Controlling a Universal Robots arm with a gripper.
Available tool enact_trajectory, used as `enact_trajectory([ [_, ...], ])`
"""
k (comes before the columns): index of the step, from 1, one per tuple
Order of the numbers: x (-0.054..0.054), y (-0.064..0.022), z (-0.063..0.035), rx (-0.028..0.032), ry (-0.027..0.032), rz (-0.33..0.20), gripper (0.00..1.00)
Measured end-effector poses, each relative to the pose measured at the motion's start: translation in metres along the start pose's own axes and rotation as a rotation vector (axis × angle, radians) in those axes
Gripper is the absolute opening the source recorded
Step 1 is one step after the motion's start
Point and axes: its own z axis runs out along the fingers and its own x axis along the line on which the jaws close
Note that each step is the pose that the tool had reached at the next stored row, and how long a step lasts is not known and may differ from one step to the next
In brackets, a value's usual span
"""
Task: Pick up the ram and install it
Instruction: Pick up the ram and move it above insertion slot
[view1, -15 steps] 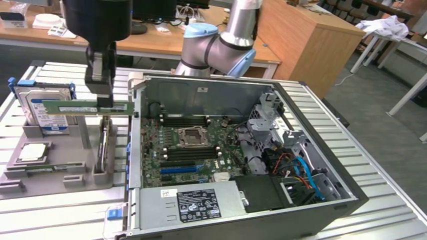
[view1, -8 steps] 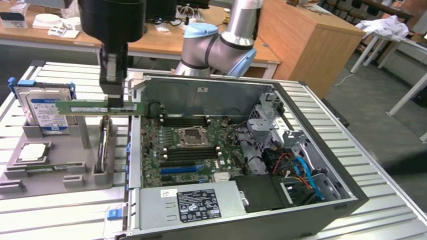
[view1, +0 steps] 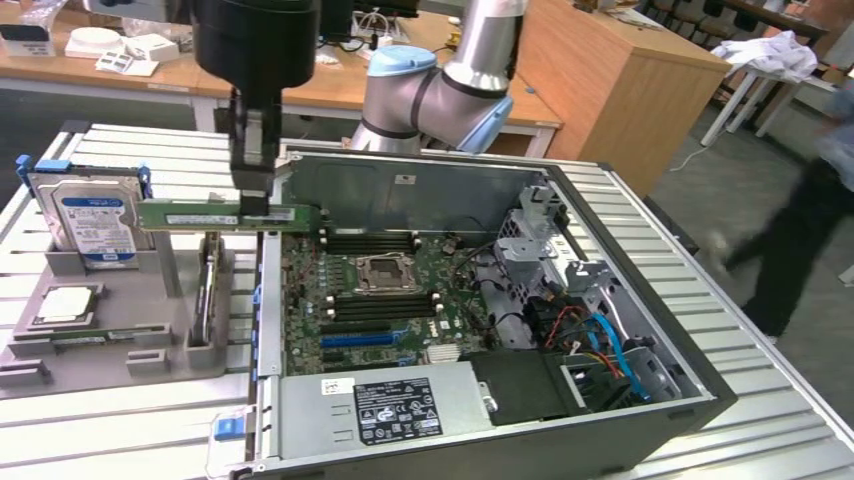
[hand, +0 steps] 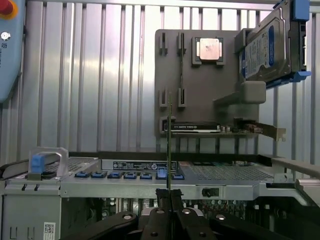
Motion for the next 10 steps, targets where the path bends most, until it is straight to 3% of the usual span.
enact_trajectory([
  [10,0.0,-0.022,-0.0008,0.0,0.0,0.0,0.12],
])
